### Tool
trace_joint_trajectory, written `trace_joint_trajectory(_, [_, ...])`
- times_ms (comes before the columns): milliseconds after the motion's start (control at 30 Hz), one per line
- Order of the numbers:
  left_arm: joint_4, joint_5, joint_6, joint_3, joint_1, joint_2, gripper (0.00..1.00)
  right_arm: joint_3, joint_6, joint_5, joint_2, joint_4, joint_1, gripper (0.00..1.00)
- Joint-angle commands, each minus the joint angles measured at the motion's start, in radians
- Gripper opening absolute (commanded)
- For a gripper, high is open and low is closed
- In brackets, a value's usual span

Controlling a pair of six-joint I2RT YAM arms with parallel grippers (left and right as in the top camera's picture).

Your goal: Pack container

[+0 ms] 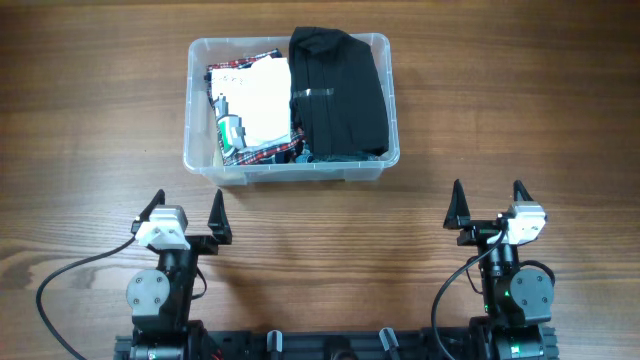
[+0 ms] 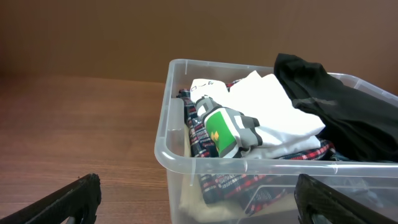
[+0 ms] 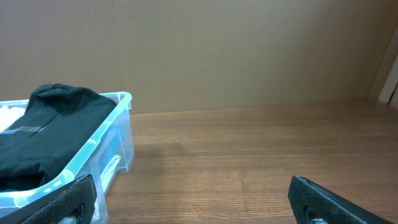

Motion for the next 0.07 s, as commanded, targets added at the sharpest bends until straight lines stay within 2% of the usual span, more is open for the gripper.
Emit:
trace_joint_trajectory(0, [0.003,0.008,0.016,-0.008,-0.003,-0.011,1.00,-0.003,-0.010,-0.012,-0.003,0.002,-0.005,1.00])
trace_joint_trajectory(33, [0.003,0.008,0.016,-0.008,-0.003,-0.011,1.00,-0.003,-0.010,-0.012,-0.003,0.002,-0.005,1.00])
